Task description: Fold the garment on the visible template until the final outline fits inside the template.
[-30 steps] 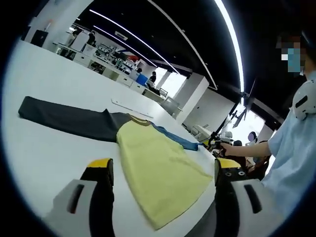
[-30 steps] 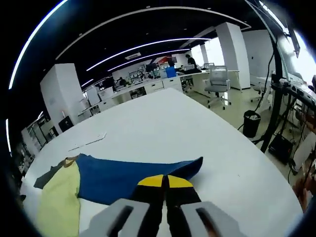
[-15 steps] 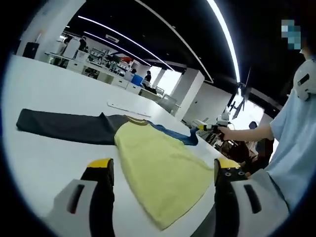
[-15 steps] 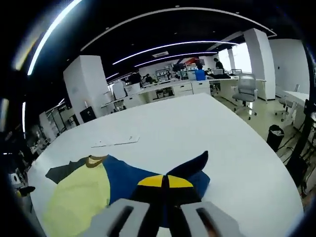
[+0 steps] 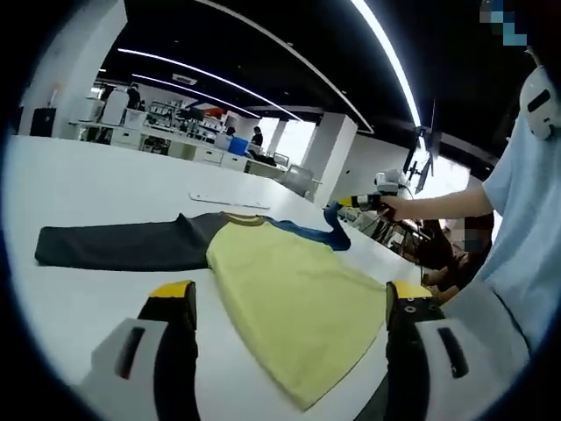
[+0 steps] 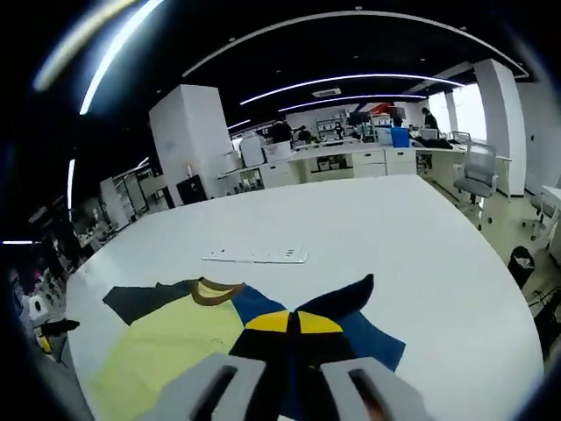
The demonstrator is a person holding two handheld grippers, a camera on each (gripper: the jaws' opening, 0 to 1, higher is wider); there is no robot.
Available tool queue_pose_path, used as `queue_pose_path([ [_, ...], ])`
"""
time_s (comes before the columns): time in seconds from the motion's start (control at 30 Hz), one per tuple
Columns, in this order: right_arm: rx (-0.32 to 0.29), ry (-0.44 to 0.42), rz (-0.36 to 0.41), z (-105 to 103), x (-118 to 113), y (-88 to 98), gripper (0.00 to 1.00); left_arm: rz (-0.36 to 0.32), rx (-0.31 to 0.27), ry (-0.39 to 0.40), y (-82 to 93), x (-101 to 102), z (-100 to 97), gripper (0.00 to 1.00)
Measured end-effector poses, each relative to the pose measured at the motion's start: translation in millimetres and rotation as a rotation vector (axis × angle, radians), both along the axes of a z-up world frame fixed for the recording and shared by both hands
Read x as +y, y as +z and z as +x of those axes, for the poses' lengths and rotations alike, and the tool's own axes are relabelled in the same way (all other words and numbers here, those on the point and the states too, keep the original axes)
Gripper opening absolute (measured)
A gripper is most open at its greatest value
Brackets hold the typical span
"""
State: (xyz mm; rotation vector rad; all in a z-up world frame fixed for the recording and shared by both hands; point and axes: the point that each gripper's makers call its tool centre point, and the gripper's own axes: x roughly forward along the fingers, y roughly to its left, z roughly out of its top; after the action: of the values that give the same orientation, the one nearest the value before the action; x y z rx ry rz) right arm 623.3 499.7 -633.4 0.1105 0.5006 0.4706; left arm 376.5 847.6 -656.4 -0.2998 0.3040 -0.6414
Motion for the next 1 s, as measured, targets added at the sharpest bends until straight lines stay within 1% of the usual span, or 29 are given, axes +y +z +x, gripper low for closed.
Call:
queue_pose_path([
  [0.1,-0.005,0.040,-0.005,1,17,3.9,0.00,-0.004,-0.003,0.011,0.6,2,2.0,0.87],
  [0.17,-0.007,0.060,-0.004,3,28,6.4,0.00,-0.007,-0.018,0.011,3.9,2,2.2,0.87],
  [0.23,-0.007,0.068,0.002,4,33,7.4,0.00,-0.011,-0.026,0.015,6.0,2,2.7,0.87],
  [0.63,0.001,0.160,0.026,8,81,11.1,0.00,0.028,-0.027,0.005,3.3,1,2.2,0.86],
  [0.8,0.007,0.206,0.062,7,110,14.3,0.00,0.018,-0.027,0.012,4.5,3,2.6,0.86],
  [0.83,0.013,0.225,0.073,6,118,14.9,0.00,0.018,-0.030,0.014,4.8,4,2.8,0.86],
  [0.93,0.019,0.254,0.080,5,136,14.3,0.00,0.015,-0.026,0.016,4.4,4,3.1,0.86],
  [1.0,0.026,0.290,0.082,3,154,12.7,0.00,0.012,-0.027,0.017,4.8,5,3.2,0.86],
])
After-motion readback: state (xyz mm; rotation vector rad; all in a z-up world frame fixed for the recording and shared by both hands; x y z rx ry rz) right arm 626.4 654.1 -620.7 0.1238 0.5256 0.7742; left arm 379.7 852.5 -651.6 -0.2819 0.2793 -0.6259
